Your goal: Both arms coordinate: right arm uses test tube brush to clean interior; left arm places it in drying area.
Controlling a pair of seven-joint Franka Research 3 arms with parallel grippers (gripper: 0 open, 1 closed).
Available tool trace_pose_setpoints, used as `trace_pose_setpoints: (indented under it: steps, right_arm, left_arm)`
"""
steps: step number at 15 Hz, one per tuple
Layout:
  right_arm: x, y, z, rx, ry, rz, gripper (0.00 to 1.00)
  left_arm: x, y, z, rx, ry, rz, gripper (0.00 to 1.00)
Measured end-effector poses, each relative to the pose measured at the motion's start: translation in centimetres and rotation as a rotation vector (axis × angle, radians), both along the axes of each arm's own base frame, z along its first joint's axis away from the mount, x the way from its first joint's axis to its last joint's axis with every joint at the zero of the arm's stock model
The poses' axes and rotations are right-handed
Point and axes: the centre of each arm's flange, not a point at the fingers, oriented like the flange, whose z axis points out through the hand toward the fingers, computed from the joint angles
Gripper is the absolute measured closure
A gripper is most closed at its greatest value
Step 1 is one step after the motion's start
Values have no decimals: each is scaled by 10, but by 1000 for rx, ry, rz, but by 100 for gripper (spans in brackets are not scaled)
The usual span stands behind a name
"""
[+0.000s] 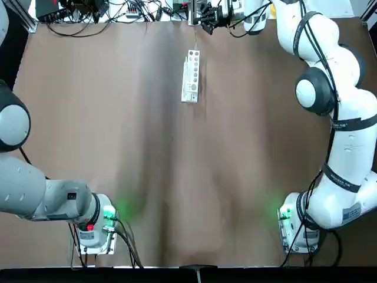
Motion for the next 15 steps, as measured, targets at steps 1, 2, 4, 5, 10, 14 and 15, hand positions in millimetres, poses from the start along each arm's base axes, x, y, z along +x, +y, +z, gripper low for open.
trace_pose_setpoints:
  steps: [1, 2, 4, 5, 10, 14, 15]
  right_arm:
    - [1, -2, 0, -1, -7, -1, 98]
    - [1, -3, -1, -2, -13, -1, 98]
    - [0, -3, -5, -5, -15, 1, 98]
    - [-1, -3, -7, -7, -13, 1, 98]
    - [-2, -4, -20, -13, -1, 2, 98]
    - [-2, -4, -27, -16, 7, 3, 98]
    - [-2, -4, -29, -18, 10, 2, 98]
  left_arm:
    - [0, 0, -1, 0, 1, 0, 0]
    - [1, 0, -2, 0, 4, 0, 0]
    - [2, 0, -4, 0, 7, 0, 0]
    - [2, 0, -5, 0, 9, 0, 0]
    - [3, 0, -7, 0, 13, 0, 0]
    - [3, 0, -7, 0, 13, 0, 0]
    - [3, 0, -7, 0, 13, 0, 0]
